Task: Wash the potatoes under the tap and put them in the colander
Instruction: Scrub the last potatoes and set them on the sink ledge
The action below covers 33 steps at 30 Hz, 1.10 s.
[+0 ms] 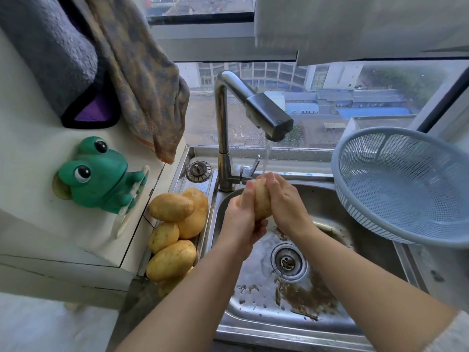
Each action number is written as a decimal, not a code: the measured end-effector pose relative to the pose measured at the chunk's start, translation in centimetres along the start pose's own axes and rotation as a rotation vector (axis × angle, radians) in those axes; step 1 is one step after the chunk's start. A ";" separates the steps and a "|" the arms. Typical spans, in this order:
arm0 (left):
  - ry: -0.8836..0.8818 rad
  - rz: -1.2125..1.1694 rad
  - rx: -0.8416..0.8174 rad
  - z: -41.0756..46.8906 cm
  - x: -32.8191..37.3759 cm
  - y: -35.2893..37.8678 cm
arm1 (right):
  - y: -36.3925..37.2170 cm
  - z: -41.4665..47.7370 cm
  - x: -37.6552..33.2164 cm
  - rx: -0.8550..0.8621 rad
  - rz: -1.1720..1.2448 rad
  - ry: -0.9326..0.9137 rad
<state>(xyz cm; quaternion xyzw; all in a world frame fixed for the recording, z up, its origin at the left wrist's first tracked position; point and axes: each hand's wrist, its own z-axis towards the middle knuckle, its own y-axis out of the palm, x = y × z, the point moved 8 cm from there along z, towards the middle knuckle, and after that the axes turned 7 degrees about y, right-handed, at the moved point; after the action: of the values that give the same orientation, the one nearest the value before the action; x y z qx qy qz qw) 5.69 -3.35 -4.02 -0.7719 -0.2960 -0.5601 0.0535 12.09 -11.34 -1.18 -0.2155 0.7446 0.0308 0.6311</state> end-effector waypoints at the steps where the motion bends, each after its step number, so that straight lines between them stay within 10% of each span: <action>1: -0.032 -0.020 0.006 0.1 -0.2 -0.4 | 0.4 0.0 0.0 -0.058 0.017 0.004; 6: -0.229 -0.199 0.013 -0.3 -1.1 -1.1 | 2.2 -0.9 -0.2 -0.403 0.005 0.066; 13: 0.130 0.100 0.037 0.5 0.8 -1.7 | 1.2 -0.4 -0.7 -0.188 0.079 0.121; 22: -0.056 0.118 -0.175 1.1 0.7 -2.0 | 0.7 -1.3 -0.2 -0.735 0.266 0.318; 33: 0.210 0.291 -0.035 0.9 2.7 -2.5 | 1.0 -0.6 -0.7 -0.379 0.114 0.216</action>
<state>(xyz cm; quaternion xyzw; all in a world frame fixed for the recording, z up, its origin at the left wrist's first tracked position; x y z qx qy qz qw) 5.68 0.15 -2.57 -0.7446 -0.1643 -0.6291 0.1510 11.30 -10.41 -0.58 -0.2898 0.7998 0.1825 0.4929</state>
